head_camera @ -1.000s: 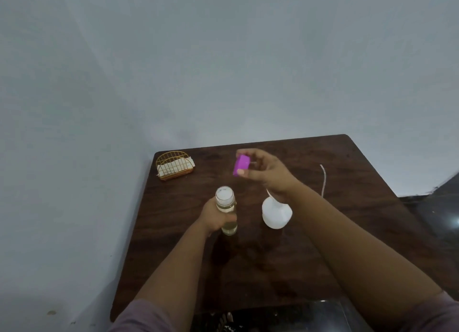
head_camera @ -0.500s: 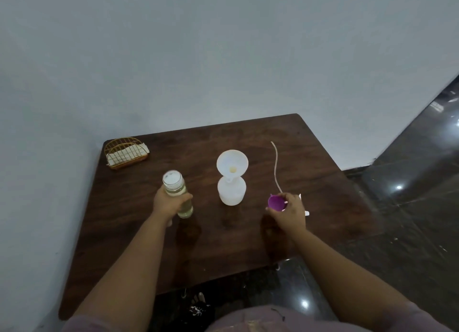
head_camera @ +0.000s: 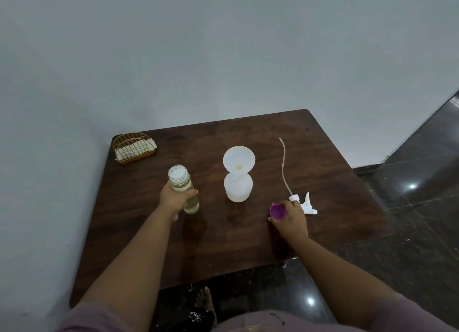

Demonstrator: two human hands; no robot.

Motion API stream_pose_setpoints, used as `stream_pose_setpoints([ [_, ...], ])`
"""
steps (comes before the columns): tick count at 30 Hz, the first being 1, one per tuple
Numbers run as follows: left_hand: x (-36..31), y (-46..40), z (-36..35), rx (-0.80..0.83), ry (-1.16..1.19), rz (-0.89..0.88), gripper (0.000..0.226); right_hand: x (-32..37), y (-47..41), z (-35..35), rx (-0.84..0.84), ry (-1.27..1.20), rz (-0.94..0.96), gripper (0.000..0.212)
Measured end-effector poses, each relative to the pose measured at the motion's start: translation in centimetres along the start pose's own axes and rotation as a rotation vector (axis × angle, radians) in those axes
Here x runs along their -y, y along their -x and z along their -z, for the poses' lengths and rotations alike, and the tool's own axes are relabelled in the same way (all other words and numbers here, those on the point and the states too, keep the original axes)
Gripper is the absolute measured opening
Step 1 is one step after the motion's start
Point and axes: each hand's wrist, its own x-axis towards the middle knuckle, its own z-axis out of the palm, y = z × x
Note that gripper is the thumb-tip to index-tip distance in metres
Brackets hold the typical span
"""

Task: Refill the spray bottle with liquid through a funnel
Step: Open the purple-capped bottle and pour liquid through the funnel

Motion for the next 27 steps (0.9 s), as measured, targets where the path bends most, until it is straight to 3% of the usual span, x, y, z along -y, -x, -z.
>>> stream_pose_setpoints([
  [9, -0.6, 0.9, -0.2, -0.031, -0.017, -0.011, 0.055, 1.2, 0.2, 0.2, -0.065, 0.003, 0.027, 0.071],
  [14, -0.3, 2.5, -1.2, -0.05, -0.09, -0.03, 0.056, 3.7, 1.1, 0.7, -0.151, -0.085, 0.188, 0.06],
  [20, 0.7, 7.0, -3.5, 0.106, -0.145, -0.064, 0.049, 7.1, 4.4, -0.3, 0.097, -0.23, 0.487, 0.079],
  [24, 0.8, 10.5, -5.7, 0.29, -0.157, -0.127, 0.048, 8.5, 5.4, -0.1, 0.33, -0.424, 0.489, 0.093],
  [27, 0.7, 12.0, -7.0, 0.373, -0.136, -0.158, 0.053, 8.4, 5.2, 1.3, 0.378, -0.504, 0.444, 0.095],
])
